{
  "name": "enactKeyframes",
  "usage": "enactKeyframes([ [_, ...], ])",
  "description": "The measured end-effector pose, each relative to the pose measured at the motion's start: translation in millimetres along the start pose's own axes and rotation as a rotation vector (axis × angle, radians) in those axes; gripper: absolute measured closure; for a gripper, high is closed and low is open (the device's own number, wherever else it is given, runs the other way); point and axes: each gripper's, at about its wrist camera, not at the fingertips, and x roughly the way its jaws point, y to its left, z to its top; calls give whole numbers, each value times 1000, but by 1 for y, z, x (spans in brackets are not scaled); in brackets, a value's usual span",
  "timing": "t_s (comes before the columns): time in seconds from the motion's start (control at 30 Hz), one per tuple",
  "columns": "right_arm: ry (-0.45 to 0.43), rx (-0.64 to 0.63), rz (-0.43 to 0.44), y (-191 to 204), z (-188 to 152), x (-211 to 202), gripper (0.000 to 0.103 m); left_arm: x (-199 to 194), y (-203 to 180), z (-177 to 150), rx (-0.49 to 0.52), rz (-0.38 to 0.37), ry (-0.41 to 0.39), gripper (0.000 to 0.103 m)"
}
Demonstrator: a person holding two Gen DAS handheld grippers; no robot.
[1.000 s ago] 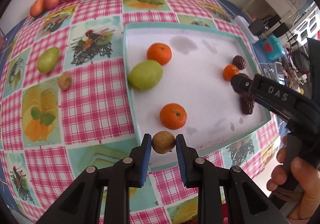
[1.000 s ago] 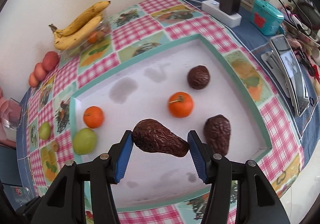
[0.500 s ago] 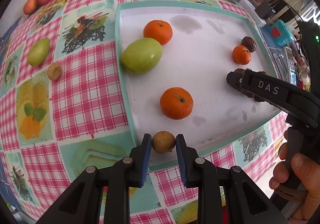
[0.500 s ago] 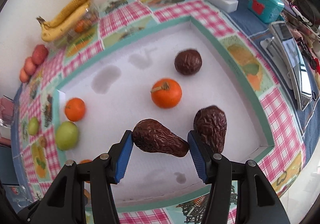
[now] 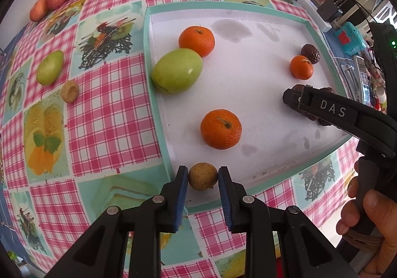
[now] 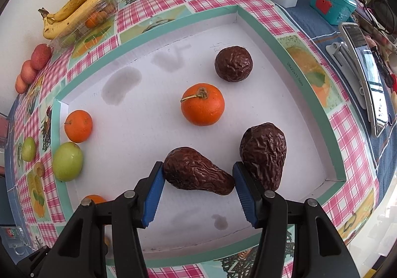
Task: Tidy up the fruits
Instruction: 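Carry the date and kiwi over the tray and release both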
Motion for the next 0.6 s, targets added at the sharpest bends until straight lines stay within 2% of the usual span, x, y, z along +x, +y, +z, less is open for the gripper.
enactKeyframes([
  [0.6, 1, 12, 7, 0, 1, 0, 45, -7, 0, 2, -9, -5, -4, 75],
])
